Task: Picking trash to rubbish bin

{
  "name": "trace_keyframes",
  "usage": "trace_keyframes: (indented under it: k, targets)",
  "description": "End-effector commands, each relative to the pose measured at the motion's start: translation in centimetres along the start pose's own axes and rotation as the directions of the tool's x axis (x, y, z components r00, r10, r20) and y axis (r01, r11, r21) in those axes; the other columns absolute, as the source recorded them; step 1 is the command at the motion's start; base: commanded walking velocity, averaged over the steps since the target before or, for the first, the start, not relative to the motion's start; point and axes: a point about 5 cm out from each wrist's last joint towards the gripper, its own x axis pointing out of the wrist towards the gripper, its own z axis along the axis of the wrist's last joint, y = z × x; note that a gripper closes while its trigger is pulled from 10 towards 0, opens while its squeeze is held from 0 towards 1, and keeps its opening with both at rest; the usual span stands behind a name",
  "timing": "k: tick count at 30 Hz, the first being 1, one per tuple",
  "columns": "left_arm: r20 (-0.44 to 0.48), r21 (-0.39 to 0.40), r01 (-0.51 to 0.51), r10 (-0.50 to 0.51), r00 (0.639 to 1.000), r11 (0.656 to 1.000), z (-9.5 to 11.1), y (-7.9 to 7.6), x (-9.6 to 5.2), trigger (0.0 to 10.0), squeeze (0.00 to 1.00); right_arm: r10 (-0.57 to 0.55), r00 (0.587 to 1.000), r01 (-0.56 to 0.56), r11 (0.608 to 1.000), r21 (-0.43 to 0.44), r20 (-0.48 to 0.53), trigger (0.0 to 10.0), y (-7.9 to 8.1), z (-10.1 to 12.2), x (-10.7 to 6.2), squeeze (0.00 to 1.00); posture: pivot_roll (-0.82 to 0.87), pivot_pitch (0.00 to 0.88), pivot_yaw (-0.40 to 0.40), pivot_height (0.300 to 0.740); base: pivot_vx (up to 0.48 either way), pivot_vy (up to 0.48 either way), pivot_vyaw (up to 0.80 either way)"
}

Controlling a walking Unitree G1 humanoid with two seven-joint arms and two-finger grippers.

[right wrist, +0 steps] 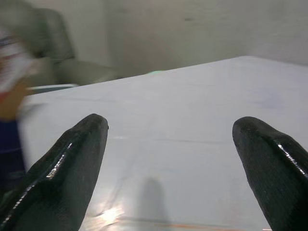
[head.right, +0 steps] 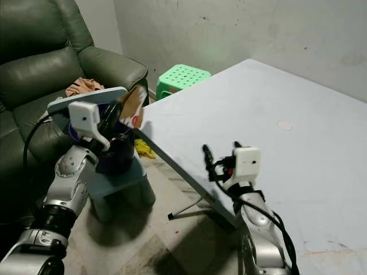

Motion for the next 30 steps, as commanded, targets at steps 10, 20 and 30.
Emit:
trace_keyframes:
  k: [10,20,30]
  targets:
    - [0.012,-0.018,-0.196,0.196,0.981,0.981,1.4,1.0,-0.7,10.0,0.00,-0.050,0.996,0.052,0.998,-0.024,0.072,10.0,0.7,0.6,0.8,0.00,-0.06,0.000,-0.024,0.740,0.000,0.000,0.00]
    - [0.098,0.088,-0.090,0.081,0.992,0.992,1.5,-2.7,-3.0,10.0,0.00,-0.068,0.991,0.071,0.997,-0.025,0.117,10.0,1.3,1.1,-0.1,0.00,-0.08,0.000,-0.025,0.740,0.000,0.000,0.00]
    - [0.033,0.067,-0.069,0.067,0.997,0.995,-0.6,-2.5,-6.4,10.0,0.00,-0.103,0.990,0.105,0.994,-0.018,0.093,10.0,0.9,-0.3,-2.4,0.00,-0.08,0.000,-0.029,0.740,0.000,0.000,0.00]
